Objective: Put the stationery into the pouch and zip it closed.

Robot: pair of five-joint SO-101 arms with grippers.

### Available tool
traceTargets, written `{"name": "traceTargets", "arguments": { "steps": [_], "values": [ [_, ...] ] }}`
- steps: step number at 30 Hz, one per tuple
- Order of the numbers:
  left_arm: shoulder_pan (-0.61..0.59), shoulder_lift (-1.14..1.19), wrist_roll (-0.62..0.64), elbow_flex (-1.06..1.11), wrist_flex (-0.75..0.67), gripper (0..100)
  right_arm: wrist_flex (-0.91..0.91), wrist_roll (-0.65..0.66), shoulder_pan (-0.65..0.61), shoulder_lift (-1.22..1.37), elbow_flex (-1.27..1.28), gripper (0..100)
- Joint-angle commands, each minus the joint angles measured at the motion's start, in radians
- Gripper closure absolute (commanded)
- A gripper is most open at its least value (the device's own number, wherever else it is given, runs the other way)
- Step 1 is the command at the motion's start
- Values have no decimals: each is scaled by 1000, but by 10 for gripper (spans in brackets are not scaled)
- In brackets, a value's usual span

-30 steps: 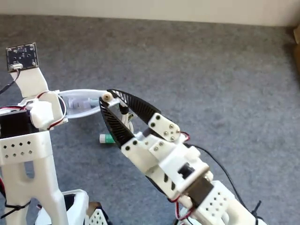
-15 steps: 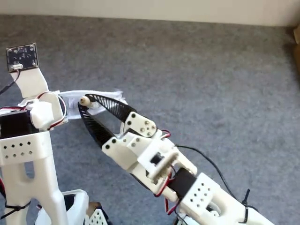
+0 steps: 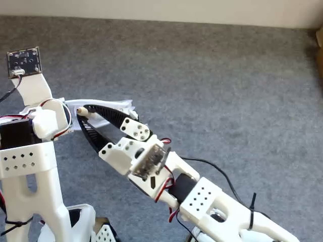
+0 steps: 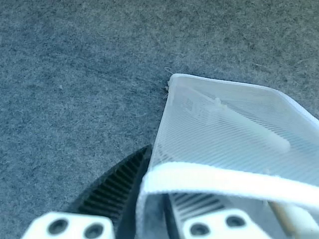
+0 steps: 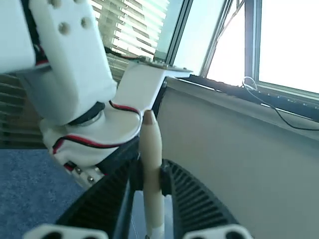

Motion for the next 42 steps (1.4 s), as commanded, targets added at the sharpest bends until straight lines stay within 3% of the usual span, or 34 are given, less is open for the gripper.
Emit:
{"name": "traceTargets", "arguments": {
  "steps": [1,12,18,35,42],
  "values": [
    [12,1,11,18,-11,993,-24,12,-5,16,-77,993],
    [12,1,11,18,-11,993,-16,9,31,39,-79,990],
    [12,1,9,18,-11,993,45,9,31,36,-81,903],
    [12,1,9,31,-17,993,77,11,30,-62,-108,904],
    [12,1,9,36,-17,993,217,11,73,-54,-137,992]
  ]
}}
